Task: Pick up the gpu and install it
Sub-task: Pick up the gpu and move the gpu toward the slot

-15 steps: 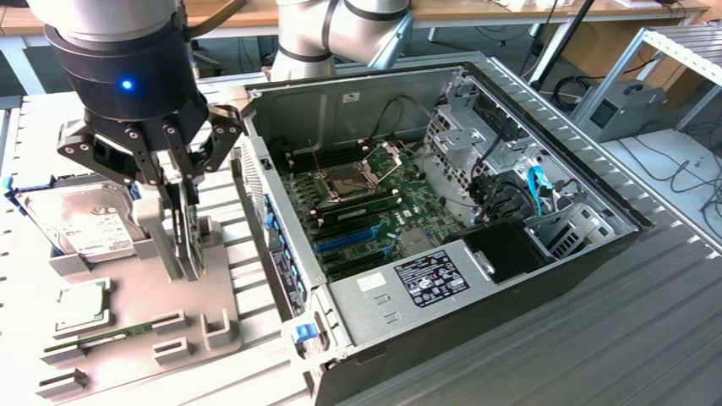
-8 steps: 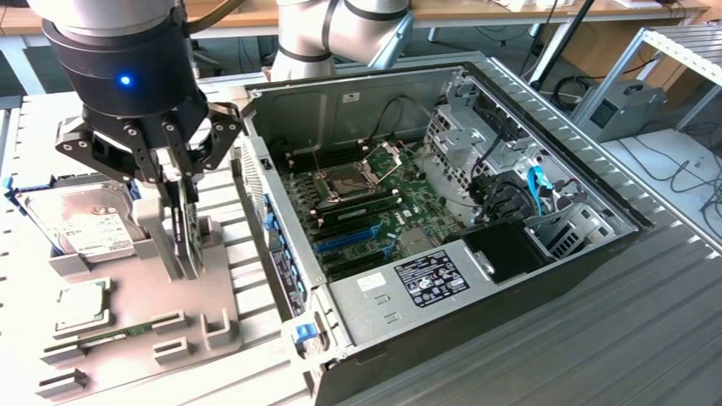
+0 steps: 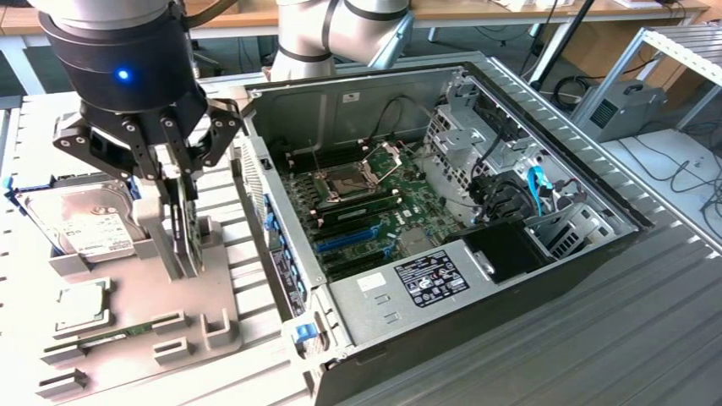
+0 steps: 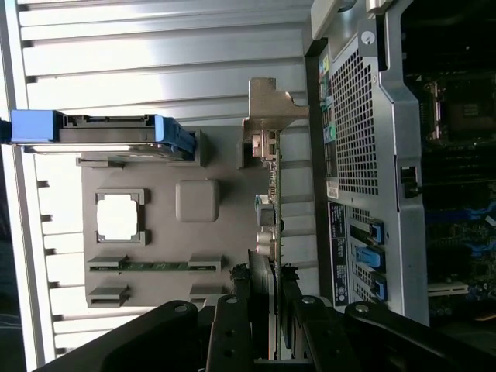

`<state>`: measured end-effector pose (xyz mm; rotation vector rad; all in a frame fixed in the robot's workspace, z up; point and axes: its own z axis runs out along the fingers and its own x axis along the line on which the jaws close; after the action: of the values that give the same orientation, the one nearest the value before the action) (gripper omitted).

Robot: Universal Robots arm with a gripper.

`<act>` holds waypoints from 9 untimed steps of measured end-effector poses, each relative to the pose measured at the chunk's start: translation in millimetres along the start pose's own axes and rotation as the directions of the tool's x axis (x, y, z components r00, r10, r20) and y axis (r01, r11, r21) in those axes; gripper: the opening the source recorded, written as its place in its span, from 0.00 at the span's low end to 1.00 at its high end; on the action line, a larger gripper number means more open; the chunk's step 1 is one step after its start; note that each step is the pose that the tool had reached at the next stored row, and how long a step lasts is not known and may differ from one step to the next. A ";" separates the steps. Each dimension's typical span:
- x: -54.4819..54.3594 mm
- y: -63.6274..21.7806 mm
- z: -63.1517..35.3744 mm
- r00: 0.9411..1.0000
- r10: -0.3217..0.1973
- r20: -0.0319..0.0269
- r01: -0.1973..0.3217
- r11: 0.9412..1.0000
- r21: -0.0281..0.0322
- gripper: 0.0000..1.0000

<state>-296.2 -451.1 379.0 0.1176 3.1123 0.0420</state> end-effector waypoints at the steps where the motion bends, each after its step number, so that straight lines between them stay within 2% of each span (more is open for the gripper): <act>1: 0.0 0.0 -0.4 1.000 0.000 0.000 0.000 1.000 0.000 0.26; 9: -0.1 0.1 -3.7 1.000 0.000 0.000 0.000 1.000 0.000 0.26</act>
<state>-296.1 -451.1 382.8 0.1176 3.1124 0.0419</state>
